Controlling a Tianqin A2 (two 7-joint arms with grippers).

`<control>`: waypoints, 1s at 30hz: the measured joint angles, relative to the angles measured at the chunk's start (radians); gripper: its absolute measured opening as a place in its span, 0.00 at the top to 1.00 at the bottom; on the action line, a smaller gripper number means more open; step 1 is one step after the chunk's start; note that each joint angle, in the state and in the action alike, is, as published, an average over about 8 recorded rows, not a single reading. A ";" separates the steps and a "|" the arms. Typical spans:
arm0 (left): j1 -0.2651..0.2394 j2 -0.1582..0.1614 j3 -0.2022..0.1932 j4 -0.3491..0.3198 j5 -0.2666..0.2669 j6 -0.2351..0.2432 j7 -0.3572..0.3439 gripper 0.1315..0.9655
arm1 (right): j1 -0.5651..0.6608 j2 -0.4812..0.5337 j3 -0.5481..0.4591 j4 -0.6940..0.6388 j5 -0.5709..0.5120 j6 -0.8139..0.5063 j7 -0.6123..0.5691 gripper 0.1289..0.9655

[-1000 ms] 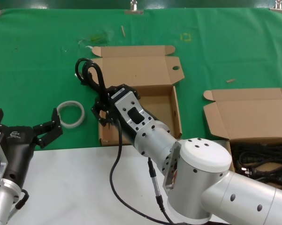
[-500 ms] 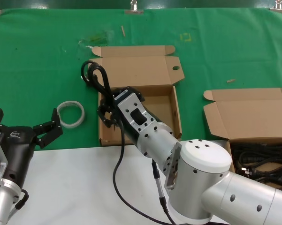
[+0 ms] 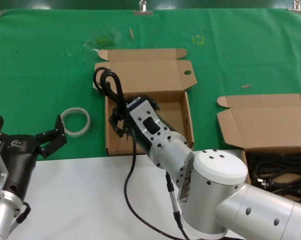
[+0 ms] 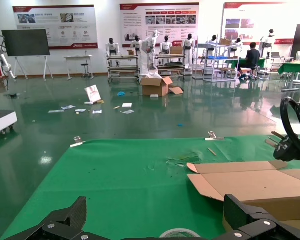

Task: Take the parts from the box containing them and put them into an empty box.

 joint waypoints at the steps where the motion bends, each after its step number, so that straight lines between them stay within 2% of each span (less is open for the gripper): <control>1: 0.000 0.000 0.000 0.000 0.000 0.000 0.000 0.00 | 0.000 0.000 0.000 0.000 0.000 0.001 0.004 0.98; 17: 0.000 0.000 0.000 0.000 0.000 0.000 0.000 0.00 | -0.002 0.000 0.000 0.000 0.000 0.001 0.018 0.96; 26: 0.000 0.000 0.000 0.000 0.000 0.000 0.000 0.00 | -0.002 0.000 0.000 0.000 0.000 0.001 0.018 0.87; 30: 0.000 0.000 0.000 0.000 0.000 0.000 0.000 0.00 | -0.002 0.000 0.000 0.000 0.000 0.001 0.018 0.78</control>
